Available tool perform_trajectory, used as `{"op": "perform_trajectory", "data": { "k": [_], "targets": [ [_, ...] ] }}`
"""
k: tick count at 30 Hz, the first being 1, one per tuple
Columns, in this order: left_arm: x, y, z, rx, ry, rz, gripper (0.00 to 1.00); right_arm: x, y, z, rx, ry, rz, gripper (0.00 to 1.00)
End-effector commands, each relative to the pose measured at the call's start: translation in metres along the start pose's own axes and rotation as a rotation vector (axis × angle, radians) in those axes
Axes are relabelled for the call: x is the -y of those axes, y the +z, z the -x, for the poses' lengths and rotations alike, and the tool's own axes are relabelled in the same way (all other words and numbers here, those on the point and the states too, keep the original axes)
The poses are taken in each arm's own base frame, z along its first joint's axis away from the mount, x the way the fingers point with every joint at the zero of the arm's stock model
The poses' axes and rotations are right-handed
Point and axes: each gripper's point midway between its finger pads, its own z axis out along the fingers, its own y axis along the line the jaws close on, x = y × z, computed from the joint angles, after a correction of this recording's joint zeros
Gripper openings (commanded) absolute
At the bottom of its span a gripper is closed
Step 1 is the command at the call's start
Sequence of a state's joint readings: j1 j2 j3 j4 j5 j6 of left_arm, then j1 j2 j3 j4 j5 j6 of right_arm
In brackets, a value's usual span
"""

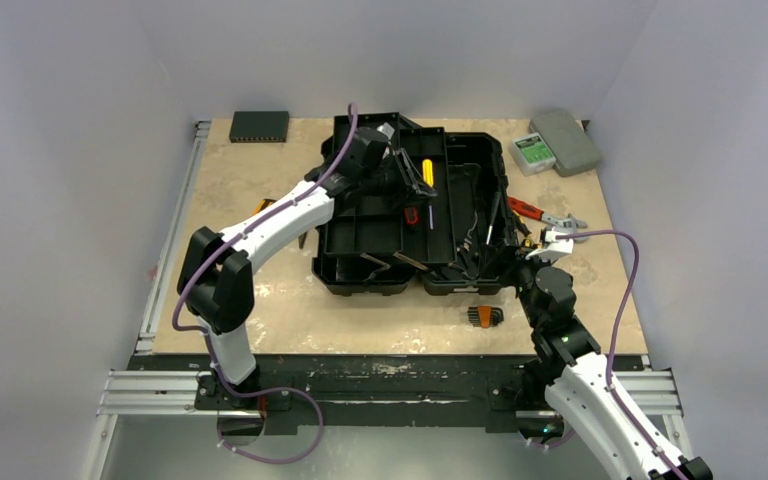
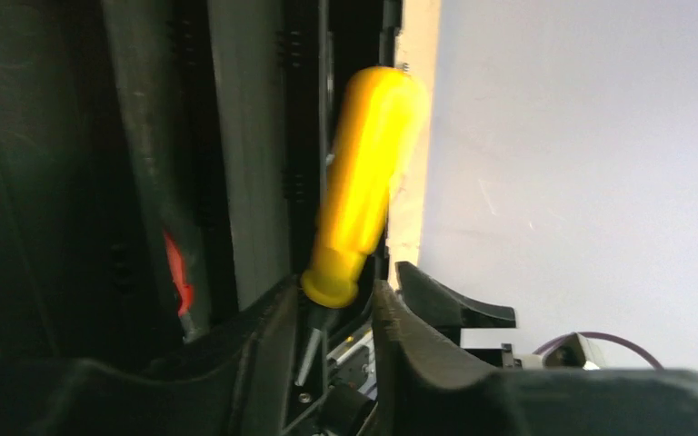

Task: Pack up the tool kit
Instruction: Place the screwdriver in the toolbox.

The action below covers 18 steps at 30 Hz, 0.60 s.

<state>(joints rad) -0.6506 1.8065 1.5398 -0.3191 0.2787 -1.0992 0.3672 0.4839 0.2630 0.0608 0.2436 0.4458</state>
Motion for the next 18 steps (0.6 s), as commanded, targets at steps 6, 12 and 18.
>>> {"op": "perform_trajectory", "data": {
  "k": [6, 12, 18],
  "targets": [
    [0.037, -0.022, 0.003, 0.004, 0.080, -0.109, 0.63, -0.002, 0.000, 0.007, 0.029, 0.017, 0.002, 0.89],
    [0.057, -0.059, -0.003, 0.007, 0.195, -0.141, 0.65, -0.002, 0.000, 0.007, 0.029, 0.016, 0.000, 0.89],
    [0.034, -0.120, 0.006, 0.132, 0.347, 0.014, 0.71, -0.002, 0.000, 0.007, 0.026, 0.017, -0.002, 0.89]
  ]
}}
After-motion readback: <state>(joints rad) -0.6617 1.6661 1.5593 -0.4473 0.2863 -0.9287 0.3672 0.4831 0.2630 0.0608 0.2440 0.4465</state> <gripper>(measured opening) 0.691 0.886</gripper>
